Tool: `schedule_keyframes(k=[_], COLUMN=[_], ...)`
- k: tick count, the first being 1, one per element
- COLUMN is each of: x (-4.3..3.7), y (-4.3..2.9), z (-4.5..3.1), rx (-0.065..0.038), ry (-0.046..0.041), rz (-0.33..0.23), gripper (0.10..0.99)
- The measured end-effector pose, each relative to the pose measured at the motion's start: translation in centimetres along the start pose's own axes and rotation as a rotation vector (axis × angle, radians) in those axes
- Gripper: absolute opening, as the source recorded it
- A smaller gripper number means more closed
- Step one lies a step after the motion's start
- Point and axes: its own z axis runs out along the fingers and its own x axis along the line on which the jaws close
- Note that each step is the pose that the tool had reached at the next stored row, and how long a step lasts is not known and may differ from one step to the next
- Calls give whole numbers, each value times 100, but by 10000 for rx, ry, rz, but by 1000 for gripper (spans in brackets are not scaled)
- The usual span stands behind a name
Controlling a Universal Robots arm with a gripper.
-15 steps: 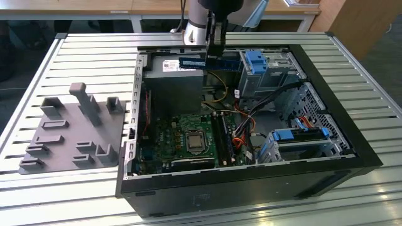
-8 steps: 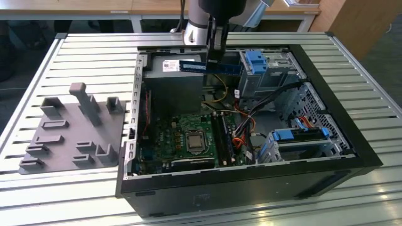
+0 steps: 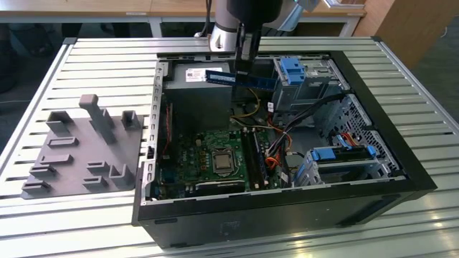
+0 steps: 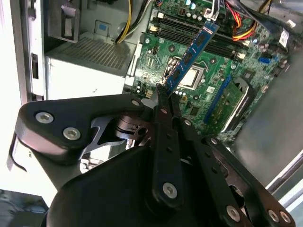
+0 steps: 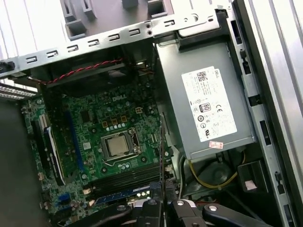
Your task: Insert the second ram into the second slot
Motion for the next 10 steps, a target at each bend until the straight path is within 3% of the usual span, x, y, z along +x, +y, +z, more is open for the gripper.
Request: schedule_keyframes(k=[10], x=[1], y=[-2], z=[62], rx=[35], ry=[-38], rz=[1804], gripper=[137])
